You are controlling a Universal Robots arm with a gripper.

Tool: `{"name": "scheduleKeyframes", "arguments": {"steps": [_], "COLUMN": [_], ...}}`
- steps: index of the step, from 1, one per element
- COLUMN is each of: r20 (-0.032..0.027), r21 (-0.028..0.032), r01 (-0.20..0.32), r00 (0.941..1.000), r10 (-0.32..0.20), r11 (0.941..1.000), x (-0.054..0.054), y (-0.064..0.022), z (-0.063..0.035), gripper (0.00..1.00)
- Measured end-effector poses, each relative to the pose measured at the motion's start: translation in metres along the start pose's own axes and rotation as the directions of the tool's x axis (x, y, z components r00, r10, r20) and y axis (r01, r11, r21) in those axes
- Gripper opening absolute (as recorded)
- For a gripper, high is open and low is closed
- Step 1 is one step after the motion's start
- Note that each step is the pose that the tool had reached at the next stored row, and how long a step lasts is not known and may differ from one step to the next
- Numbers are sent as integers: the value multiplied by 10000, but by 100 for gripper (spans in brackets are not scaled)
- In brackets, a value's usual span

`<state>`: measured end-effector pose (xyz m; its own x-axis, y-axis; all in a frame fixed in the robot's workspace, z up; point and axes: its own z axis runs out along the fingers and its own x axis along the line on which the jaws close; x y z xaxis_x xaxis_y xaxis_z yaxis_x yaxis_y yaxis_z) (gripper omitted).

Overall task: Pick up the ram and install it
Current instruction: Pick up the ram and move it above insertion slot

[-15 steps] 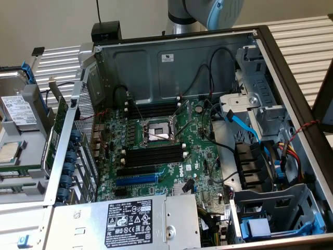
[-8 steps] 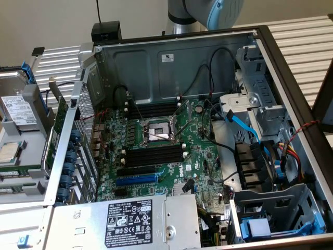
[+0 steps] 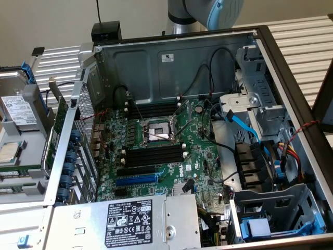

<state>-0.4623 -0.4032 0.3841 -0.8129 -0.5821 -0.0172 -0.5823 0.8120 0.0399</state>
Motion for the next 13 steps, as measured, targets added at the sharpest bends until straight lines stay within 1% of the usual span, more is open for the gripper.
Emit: {"name": "scheduleKeyframes", "arguments": {"steps": [3, 5, 7, 10, 13], "r20": [-31, -51, -71, -99, -123], "r21": [2, 2, 2, -4, -13], "r01": [543, 908, 1260, 1808, 2340], "r00": [9985, 9959, 9920, 9835, 9722], "r10": [-543, -908, -1260, -1808, -2340], "r11": [9985, 9959, 9920, 9835, 9722], "x": [1, 0, 1, 1, 1], "y": [0, 0, 0, 0, 1], "z": [0, 0, 0, 0, 1], "gripper": [11, 11, 11, 11, 11]}}
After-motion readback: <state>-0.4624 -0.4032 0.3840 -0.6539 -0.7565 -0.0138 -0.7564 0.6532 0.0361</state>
